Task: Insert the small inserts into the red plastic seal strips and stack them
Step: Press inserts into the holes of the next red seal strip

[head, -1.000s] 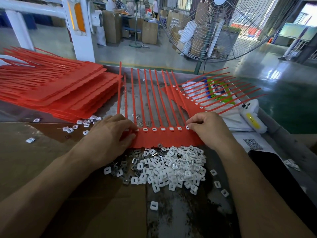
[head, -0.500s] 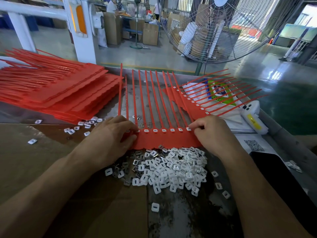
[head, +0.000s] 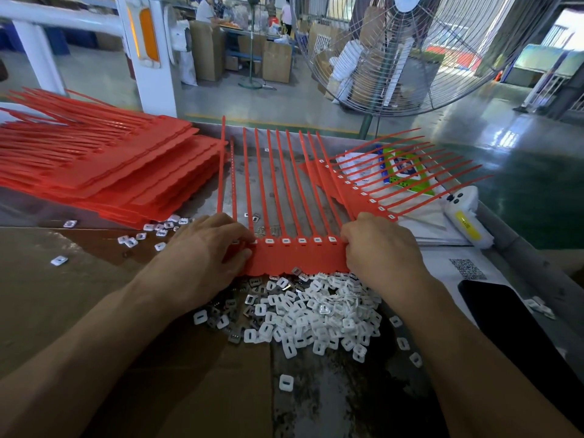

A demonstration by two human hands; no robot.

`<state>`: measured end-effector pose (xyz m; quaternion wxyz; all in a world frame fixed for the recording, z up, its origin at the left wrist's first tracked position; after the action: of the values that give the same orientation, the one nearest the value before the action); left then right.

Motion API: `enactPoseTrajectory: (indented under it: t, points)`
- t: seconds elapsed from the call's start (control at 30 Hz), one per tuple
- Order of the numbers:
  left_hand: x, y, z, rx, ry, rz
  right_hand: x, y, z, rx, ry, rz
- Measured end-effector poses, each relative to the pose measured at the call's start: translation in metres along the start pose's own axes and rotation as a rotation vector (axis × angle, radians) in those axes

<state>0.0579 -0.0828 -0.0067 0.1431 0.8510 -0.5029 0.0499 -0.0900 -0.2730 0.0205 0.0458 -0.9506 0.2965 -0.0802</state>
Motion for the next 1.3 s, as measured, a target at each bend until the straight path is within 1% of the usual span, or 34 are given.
enactPoseTrajectory:
  t: [0.1,0.17,0.27,0.33,0.5,0.57,0.63,0.73,0.8,0.9,1.07,1.2,1.3]
  points:
    - [0.0,0.0,0.0,0.003,-0.004,0.0,-0.005,0.012,-0.003,0.191,0.087,0.049]
    - [0.001,0.0,0.0,0.009,-0.008,0.003,-0.006,0.016,-0.006,0.332,0.148,0.025]
    - [0.001,0.0,0.0,0.006,-0.007,0.006,-0.004,0.016,-0.003,0.409,0.119,-0.031]
    - [0.0,0.0,0.0,0.002,-0.001,0.008,-0.003,0.014,0.001,0.398,0.08,-0.04]
    - [0.0,0.001,0.0,0.004,0.0,0.011,-0.002,0.005,0.006,0.237,0.045,-0.106]
    - [0.0,0.001,0.0,0.004,-0.004,0.011,0.001,0.003,0.007,0.201,0.03,-0.096]
    - [0.0,0.0,-0.001,0.006,-0.003,0.011,0.001,0.004,0.008,0.223,0.037,-0.07]
    - [-0.001,0.001,-0.001,0.006,0.002,0.014,0.0,0.013,0.007,0.44,0.105,-0.016]
    - [0.0,0.001,-0.001,0.009,0.002,0.012,0.001,0.021,0.004,0.574,0.117,0.004]
    - [-0.001,0.001,-0.001,0.005,0.003,0.01,0.002,0.03,0.001,0.663,0.053,-0.048]
    - [0.0,0.002,-0.001,0.004,0.012,0.006,-0.003,0.028,0.002,0.806,-0.155,-0.146]
    - [0.0,0.002,-0.001,0.009,0.009,0.002,-0.008,0.022,0.007,0.78,-0.297,-0.186]
    - [0.0,0.003,-0.001,0.007,0.003,0.001,-0.01,0.023,0.009,0.727,-0.359,-0.161]
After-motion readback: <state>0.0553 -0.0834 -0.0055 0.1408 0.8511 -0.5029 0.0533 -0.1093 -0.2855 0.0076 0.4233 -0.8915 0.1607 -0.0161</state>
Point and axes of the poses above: each hand's wrist, its own x-axis towards the middle knuckle, its own z-axis out of the palm, y = z × x, the point moved 5 cm from there along x, towards the middle knuckle, and after that the axes turned 12 degrees about x, right-handed, at the moved point
